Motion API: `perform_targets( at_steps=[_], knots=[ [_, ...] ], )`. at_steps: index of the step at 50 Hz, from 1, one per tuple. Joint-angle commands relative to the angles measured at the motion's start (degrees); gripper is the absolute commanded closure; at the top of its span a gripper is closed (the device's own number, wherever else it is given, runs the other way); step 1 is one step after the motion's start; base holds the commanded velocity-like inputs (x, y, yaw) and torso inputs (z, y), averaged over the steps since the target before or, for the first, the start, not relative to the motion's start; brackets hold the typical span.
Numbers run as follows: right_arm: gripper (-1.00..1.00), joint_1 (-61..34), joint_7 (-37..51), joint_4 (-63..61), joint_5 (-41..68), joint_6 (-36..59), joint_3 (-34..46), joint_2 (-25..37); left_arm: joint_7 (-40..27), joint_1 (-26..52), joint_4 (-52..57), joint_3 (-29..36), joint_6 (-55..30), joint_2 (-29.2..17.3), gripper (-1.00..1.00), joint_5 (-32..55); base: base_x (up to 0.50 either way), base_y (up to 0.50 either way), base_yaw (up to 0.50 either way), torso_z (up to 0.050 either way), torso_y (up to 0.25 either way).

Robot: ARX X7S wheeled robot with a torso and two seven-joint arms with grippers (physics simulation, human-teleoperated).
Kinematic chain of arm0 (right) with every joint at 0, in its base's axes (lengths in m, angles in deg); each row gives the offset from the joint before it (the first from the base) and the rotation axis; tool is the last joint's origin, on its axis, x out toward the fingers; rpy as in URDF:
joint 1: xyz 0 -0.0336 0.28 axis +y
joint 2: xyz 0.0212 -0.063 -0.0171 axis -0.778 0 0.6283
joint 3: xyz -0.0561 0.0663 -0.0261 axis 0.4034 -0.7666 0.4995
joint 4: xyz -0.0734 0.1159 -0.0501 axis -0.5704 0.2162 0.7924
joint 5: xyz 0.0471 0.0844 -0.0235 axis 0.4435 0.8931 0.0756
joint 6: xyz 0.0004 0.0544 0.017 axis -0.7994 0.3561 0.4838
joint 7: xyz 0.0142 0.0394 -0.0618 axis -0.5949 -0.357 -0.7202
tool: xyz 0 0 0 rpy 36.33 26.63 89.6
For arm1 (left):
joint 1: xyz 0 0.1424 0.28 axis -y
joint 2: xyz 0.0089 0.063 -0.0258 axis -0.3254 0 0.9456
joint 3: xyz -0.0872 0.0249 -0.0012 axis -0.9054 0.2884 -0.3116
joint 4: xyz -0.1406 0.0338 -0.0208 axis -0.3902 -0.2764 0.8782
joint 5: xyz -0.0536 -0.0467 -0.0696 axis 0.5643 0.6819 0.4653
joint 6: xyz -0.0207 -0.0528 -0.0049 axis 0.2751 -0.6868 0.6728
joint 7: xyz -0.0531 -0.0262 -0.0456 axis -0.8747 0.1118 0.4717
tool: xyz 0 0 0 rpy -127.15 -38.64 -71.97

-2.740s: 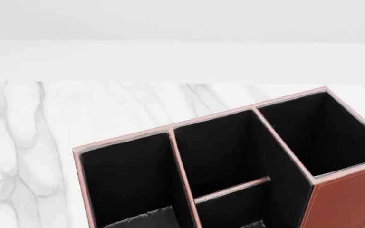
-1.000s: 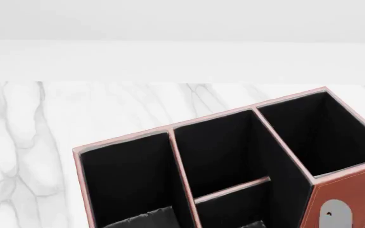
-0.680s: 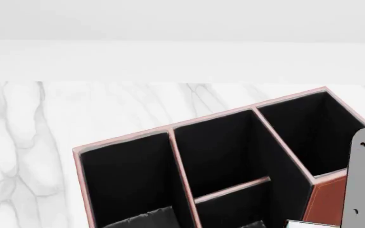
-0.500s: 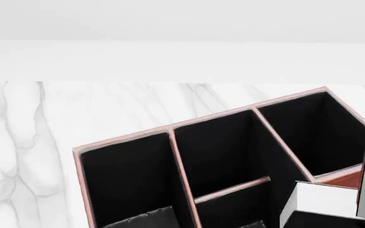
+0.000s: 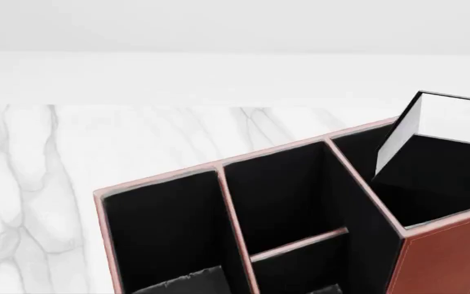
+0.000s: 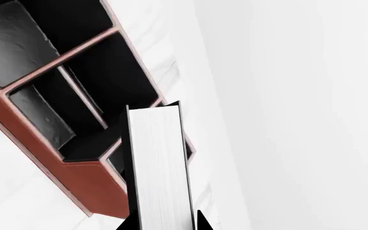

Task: Pick up the book and place it in the front compartment of the caddy.

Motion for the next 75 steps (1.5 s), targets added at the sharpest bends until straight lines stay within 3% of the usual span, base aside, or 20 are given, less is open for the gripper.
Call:
perform_targets(
  at_steps=[1,29,47,55,65,75],
  knots=[
    [1.00,-5.7,0.8,1.3,-1.3,-1.5,0.2,-1.1,1.3,-0.2,-0.4,-1.3,0.6,1.0,-1.00,-0.5,0.00,0.00,0.00,0.000,0.000],
    [1.00,-5.9,4.7,1.4,-1.7,0.8,1.7,-1.8,0.8,-0.6,-0.3,-1.2,1.0,0.6,-1.00,-0.1,0.00,0.00,0.00,0.000,0.001],
    [1.00,-19.4,-0.6,41.9,-1.4,-38.0,11.4,-23.2,0.8,0.3,-1.4,-1.1,1.3,0.2,-1.00,0.0,0.00,0.00,0.00,0.000,0.001],
    [1.00,-20.9,-1.9,49.9,2.9,-45.6,12.6,-26.3,0.7,0.5,-1.6,-0.8,1.4,0.1,-1.00,0.0,0.00,0.00,0.00,0.000,0.001],
    [1.00,-27.6,-2.6,61.2,15.7,-53.9,24.0,-28.3,0.6,0.3,-1.6,-0.4,1.6,0.1,-1.00,-0.1,0.00,0.00,0.00,0.000,0.001],
    [1.00,-28.0,-2.2,66.7,21.1,-57.2,28.7,-30.3,0.4,0.1,-1.2,-0.4,1.5,-0.2,-1.00,0.1,0.00,0.00,0.00,0.002,0.001]
  ],
)
